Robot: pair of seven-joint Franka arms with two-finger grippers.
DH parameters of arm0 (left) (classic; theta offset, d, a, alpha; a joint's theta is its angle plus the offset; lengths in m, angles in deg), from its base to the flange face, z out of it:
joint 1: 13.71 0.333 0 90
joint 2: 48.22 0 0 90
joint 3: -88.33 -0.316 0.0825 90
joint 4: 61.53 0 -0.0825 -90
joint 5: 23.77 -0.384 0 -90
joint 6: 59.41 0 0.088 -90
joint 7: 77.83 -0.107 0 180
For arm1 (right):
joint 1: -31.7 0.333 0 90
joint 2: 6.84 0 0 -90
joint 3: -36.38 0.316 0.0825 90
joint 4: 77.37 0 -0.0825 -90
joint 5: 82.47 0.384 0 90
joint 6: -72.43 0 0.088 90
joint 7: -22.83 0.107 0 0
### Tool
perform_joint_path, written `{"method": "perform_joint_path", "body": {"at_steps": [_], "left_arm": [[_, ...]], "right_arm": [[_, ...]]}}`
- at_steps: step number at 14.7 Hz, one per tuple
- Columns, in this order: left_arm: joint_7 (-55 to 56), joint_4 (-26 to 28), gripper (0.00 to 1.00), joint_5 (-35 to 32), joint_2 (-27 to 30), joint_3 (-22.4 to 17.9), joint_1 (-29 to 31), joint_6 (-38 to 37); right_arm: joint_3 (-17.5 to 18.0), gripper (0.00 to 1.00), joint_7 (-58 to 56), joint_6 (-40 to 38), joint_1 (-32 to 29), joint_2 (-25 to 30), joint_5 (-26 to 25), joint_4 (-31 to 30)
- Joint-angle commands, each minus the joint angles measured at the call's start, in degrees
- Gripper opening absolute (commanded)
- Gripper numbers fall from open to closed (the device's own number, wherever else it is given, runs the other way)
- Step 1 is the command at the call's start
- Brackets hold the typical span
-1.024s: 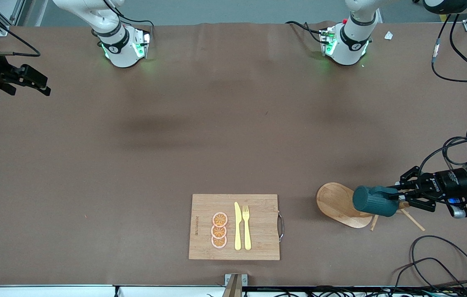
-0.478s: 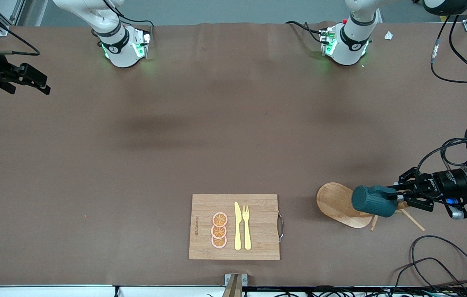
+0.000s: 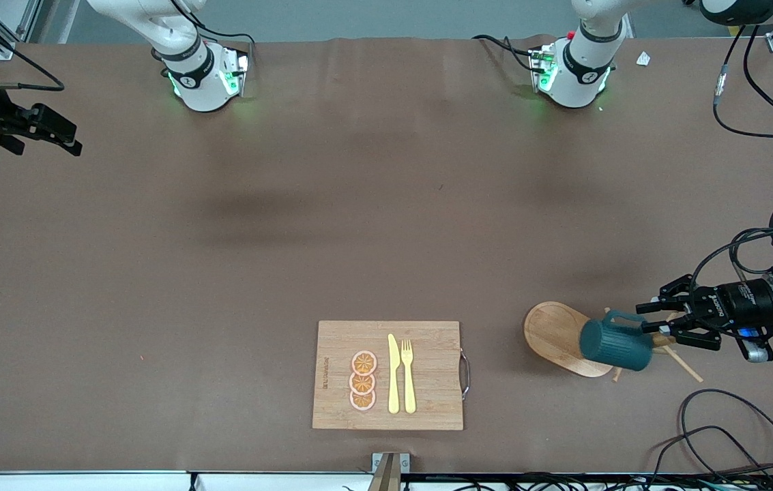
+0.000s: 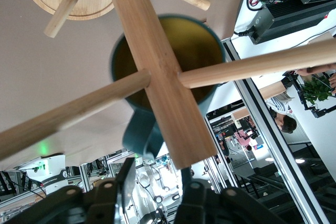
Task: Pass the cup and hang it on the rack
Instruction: 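Open the left gripper and pull it back from the mug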
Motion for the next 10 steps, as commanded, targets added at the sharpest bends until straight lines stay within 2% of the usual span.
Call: {"method": "perform_joint_path", "body": {"at_steps": [1,3,4,5,8,10], "left_arm": [[0.05,-0.74,0.5,1.05,0.12,0.31,0.42,-0.98],[0.49,-0.83,0.63,0.79,0.73,0.92,0.25,-0.98],[0.41,-0.83,0.84,0.52,1.78,0.92,-0.01,-0.98],[0.41,-0.83,1.0,0.17,3.18,1.01,-0.45,-0.98],[0.58,-0.83,1.0,-7.27,7.93,1.62,-3.0,-1.07],[0.49,-0.83,1.0,-14.99,11.79,3.63,-4.05,-1.07]], "right_arm": [[-0.21,1.0,-0.53,-0.52,-1.25,0.69,-0.27,-0.02],[-0.29,1.0,-1.68,-0.52,-1.34,0.68,-0.27,-0.02],[-0.29,1.0,-2.03,-0.52,-1.43,0.77,-0.27,-0.02],[-0.29,1.0,-2.12,-0.52,-1.86,0.77,-0.27,-0.02],[-0.29,1.0,-3.09,-0.61,-2.13,0.86,-0.36,-0.19],[-0.29,1.0,-3.09,-0.61,-2.31,0.77,-0.36,-0.19]]}}
